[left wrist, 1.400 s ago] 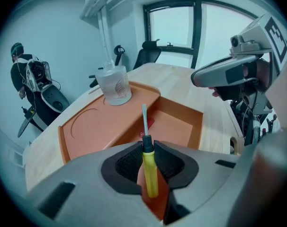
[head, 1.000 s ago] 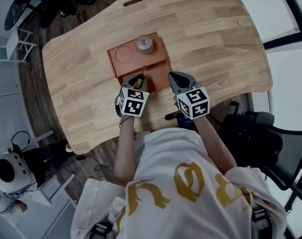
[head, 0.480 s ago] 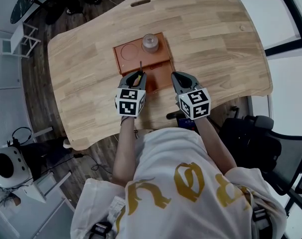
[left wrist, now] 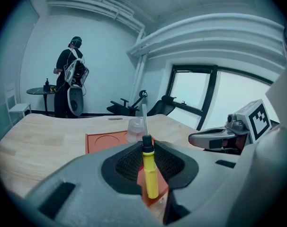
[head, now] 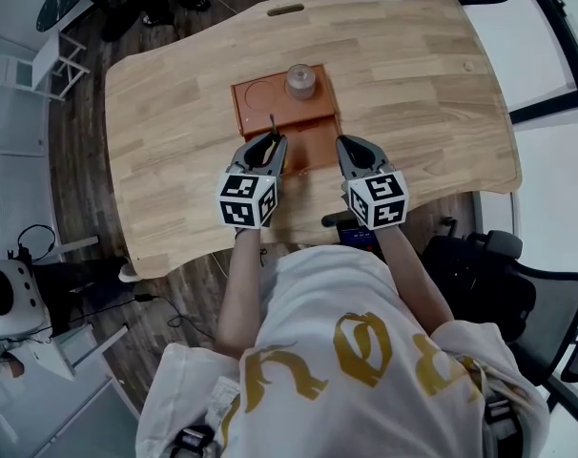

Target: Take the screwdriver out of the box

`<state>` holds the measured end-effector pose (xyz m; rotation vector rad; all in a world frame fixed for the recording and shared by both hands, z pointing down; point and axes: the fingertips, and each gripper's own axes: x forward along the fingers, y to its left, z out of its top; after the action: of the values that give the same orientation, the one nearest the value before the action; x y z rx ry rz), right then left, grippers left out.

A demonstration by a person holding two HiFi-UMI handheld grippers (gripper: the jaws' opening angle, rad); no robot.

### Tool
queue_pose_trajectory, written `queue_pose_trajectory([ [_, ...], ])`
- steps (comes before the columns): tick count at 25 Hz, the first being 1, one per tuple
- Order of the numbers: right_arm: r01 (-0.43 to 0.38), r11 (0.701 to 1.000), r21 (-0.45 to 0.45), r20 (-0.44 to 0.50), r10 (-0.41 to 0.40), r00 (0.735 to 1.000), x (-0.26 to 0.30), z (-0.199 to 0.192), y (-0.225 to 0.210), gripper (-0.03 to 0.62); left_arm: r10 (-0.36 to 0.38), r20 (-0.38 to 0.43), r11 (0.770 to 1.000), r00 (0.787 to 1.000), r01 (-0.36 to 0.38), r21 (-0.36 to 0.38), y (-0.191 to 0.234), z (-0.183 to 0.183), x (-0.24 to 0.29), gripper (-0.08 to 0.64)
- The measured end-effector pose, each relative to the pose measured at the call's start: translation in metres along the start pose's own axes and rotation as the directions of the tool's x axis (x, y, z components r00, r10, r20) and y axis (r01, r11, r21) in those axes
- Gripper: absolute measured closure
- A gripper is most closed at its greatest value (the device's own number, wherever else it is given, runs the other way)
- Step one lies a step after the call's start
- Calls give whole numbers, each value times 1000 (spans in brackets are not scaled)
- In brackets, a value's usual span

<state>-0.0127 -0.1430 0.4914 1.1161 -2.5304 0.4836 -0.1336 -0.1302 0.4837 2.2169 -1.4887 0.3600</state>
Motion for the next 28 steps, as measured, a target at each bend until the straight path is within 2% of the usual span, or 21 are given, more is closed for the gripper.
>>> queue_pose_trajectory([
  [12,33,998,-45,75,-29,997,-23,19,11,581,-14,114,1000,993,13,15,-12,20,-38,484],
  [24,66,997,-44,123,-60,991,-46,25,13,581,-14,216,999,976,7,33,-17,36,-67,483],
  [28,71,997,-41,124,-65,990,-51,23,14,581,-17,229,999,973,10,32,-21,36,-71,483],
])
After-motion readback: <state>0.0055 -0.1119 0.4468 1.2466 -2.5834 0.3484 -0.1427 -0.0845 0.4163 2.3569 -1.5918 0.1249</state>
